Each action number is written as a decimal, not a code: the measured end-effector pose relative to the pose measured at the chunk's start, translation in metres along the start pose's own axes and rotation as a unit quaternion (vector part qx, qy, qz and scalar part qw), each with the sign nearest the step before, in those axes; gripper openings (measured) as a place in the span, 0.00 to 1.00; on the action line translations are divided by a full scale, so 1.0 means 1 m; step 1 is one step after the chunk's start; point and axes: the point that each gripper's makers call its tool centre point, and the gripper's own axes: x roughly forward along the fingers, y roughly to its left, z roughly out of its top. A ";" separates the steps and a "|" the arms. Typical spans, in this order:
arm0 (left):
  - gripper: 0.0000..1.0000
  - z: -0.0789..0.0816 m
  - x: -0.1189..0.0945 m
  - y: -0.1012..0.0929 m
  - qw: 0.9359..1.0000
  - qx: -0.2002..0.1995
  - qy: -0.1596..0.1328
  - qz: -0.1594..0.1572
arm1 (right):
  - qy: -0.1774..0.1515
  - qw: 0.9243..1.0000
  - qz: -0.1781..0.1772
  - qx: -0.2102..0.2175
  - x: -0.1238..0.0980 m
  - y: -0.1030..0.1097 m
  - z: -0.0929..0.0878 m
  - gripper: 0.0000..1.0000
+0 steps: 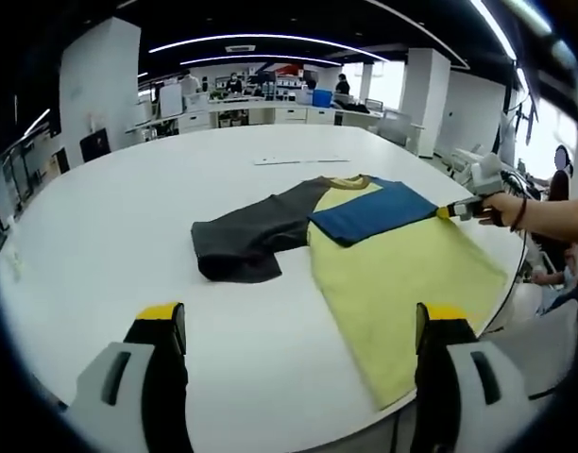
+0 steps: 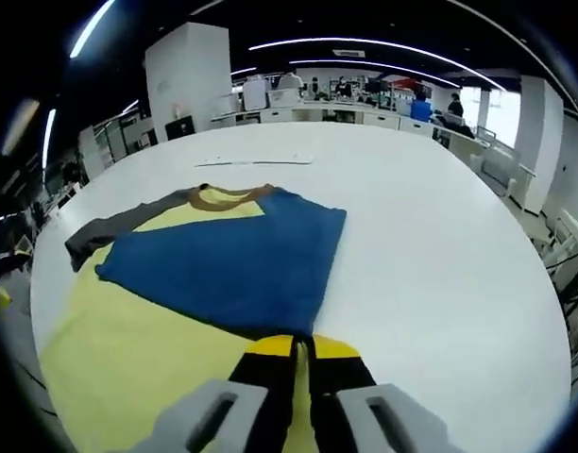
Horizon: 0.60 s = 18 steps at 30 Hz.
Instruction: Fold the garment on the visible template until the final outline fits inside the template.
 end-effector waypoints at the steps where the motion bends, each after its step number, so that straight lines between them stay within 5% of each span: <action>1: 0.99 0.000 0.001 0.001 1.000 -0.001 0.001 0.001 | -0.002 1.000 0.006 0.023 -0.001 0.000 -0.001 0.00; 18: 0.89 -0.002 0.006 0.021 1.000 -0.008 0.007 0.027 | 0.006 1.000 0.010 0.003 -0.003 -0.016 -0.001 0.01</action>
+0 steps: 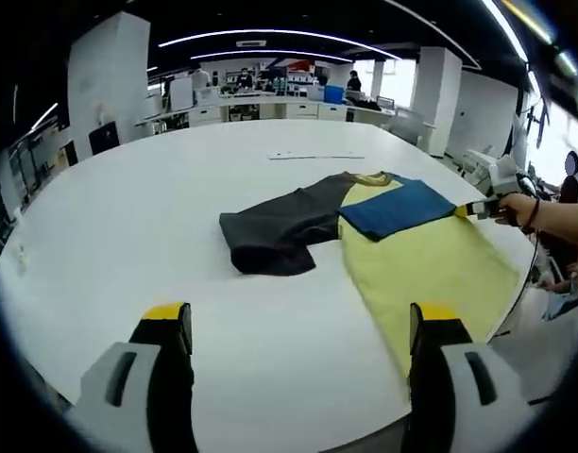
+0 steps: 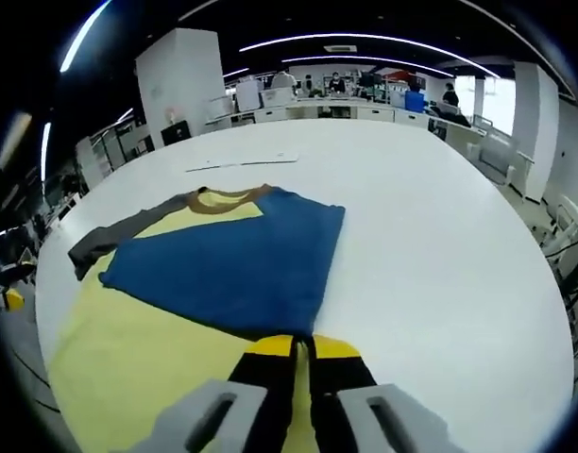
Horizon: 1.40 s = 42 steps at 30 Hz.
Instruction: Fold the garment on the visible template until the final outline fits inside the template.
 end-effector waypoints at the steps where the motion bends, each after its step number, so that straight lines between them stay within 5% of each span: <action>1: 0.88 0.001 0.001 0.003 1.000 -0.002 -0.001 0.003 | 0.000 1.000 -0.001 0.001 0.000 -0.001 0.000 0.04; 8: 0.83 0.002 0.008 0.020 1.000 0.000 -0.002 0.023 | -0.009 1.000 0.001 0.007 -0.004 0.000 0.004 0.38; 18: 0.68 0.022 0.027 0.047 0.998 -0.001 -0.024 0.051 | -0.023 0.998 0.062 -0.006 -0.023 0.026 0.019 0.80; 29: 0.48 0.027 0.056 0.073 0.995 -0.023 -0.053 0.076 | -0.065 0.989 0.120 -0.056 -0.068 0.052 0.041 0.98; 34: 0.43 0.016 0.072 0.074 0.997 -0.007 -0.030 0.072 | -0.069 0.986 0.133 -0.075 -0.088 0.061 0.040 1.00; 42: 0.33 0.017 0.087 0.080 0.996 0.004 -0.044 0.072 | -0.090 0.980 0.164 -0.065 -0.116 0.076 0.040 1.00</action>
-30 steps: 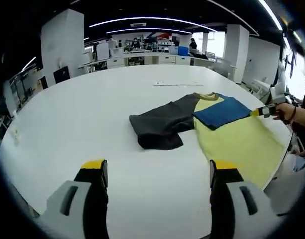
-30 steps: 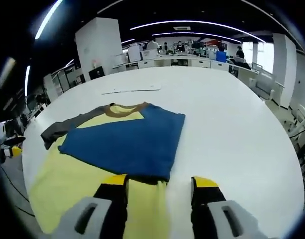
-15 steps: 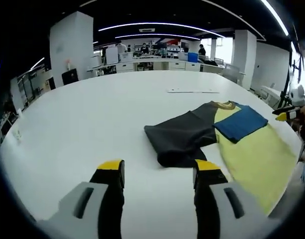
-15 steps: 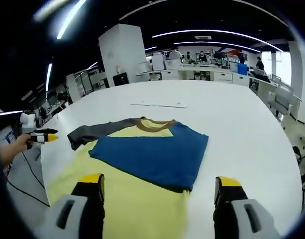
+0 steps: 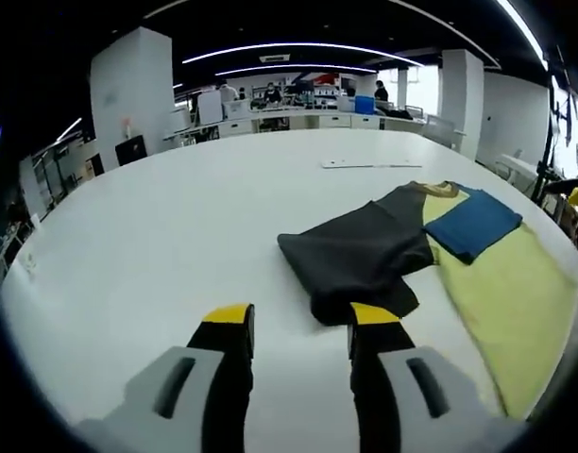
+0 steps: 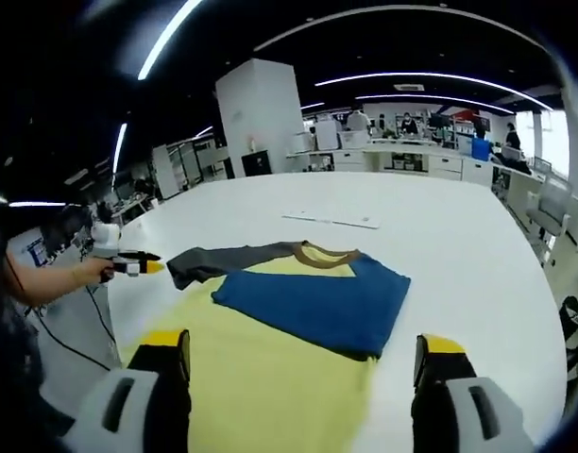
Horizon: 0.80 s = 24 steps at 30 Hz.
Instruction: Fold the garment on the visible template until the final outline fits inside the template.
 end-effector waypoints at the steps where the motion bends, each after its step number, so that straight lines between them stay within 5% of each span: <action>1: 0.31 0.003 0.003 0.000 1.000 0.000 -0.011 -0.001 | -0.001 1.000 0.000 -0.001 -0.002 0.001 0.000 1.00; 8: 0.22 -0.004 0.018 -0.003 1.000 0.017 -0.010 -0.001 | -0.020 1.000 -0.006 0.011 -0.014 0.004 0.000 0.99; 16: 0.00 -0.011 0.031 -0.003 1.000 0.000 0.008 -0.008 | -0.031 0.999 -0.030 0.025 -0.029 -0.003 -0.004 0.98; 24: 0.00 -0.015 0.028 -0.001 0.999 -0.036 0.003 0.003 | -0.029 0.998 -0.048 0.034 -0.037 -0.008 -0.011 1.00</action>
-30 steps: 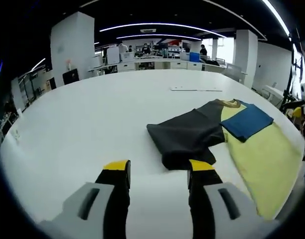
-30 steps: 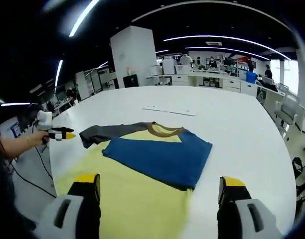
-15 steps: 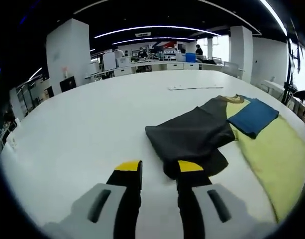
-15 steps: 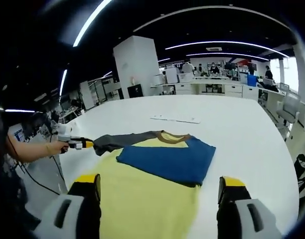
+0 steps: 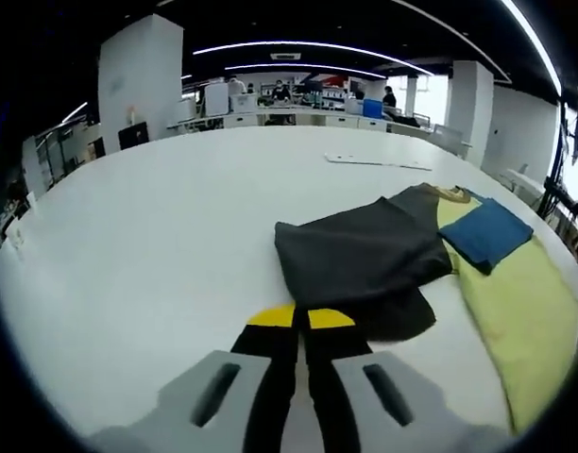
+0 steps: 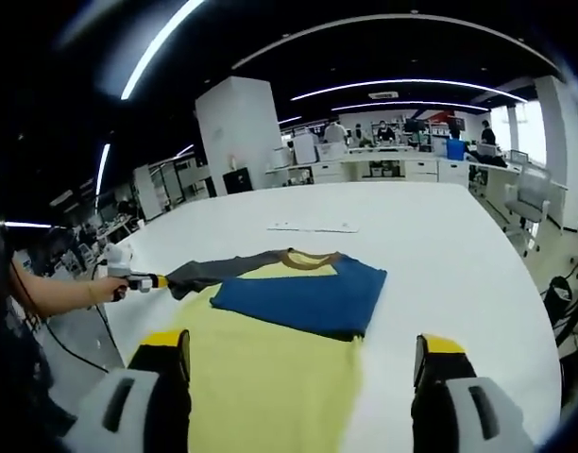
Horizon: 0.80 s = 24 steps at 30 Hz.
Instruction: Fold the garment on the visible template until the final outline fits inside the template.
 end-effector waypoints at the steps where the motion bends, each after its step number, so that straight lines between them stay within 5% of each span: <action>1: 0.00 -0.002 0.000 0.000 1.000 0.001 0.003 0.001 | 0.003 1.000 -0.002 -0.002 -0.001 0.000 -0.002 1.00; 14: 0.00 0.002 -0.007 -0.003 0.999 -0.034 -0.009 0.013 | 0.008 1.000 0.003 0.003 -0.004 0.008 -0.008 1.00; 24: 0.00 0.043 -0.014 -0.028 0.998 -0.025 -0.050 -0.004 | 0.003 1.000 0.004 0.004 -0.008 0.007 -0.007 1.00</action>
